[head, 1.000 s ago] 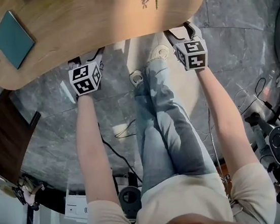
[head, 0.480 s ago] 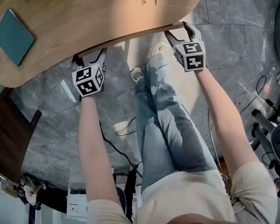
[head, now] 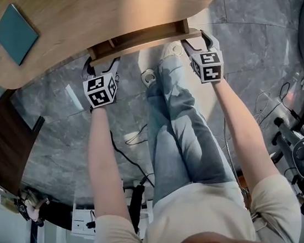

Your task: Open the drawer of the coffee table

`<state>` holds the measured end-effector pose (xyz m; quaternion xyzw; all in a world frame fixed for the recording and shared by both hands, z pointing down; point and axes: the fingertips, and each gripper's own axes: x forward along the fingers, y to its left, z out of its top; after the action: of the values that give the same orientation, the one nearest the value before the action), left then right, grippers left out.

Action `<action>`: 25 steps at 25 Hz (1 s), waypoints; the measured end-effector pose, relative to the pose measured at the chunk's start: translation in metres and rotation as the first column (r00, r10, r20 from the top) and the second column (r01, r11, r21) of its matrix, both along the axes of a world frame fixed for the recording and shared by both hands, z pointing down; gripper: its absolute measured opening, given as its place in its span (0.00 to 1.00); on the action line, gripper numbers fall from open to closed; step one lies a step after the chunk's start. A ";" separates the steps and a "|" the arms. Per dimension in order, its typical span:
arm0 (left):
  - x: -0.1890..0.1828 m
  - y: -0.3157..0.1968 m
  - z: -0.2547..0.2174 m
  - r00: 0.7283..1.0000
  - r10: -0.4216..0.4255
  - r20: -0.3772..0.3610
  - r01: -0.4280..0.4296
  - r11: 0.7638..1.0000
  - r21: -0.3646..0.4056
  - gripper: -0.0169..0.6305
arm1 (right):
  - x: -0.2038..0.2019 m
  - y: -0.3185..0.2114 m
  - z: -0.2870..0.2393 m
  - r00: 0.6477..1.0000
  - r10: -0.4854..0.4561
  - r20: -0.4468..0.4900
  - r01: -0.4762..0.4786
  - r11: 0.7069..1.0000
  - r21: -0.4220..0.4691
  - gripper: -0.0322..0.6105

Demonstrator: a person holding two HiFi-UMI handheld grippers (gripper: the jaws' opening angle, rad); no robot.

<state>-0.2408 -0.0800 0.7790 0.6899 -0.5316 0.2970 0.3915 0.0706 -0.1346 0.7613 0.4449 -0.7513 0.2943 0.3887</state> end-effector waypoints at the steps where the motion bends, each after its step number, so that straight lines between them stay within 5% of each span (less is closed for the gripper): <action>1: 0.001 0.004 0.001 1.000 0.001 0.000 -0.001 1.000 -0.002 0.73 | 0.001 0.004 0.001 1.000 0.001 -0.002 -0.001 1.000 -0.003 0.54; 25: 0.016 0.090 0.013 1.000 0.001 -0.005 -0.002 0.997 -0.076 0.73 | 0.018 0.089 0.014 0.999 0.019 -0.030 -0.021 0.998 -0.066 0.54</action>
<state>-0.2244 0.0101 0.7924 0.6757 -0.5185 0.3153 0.4185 0.0882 -0.0452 0.7754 0.4436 -0.7308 0.3161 0.4113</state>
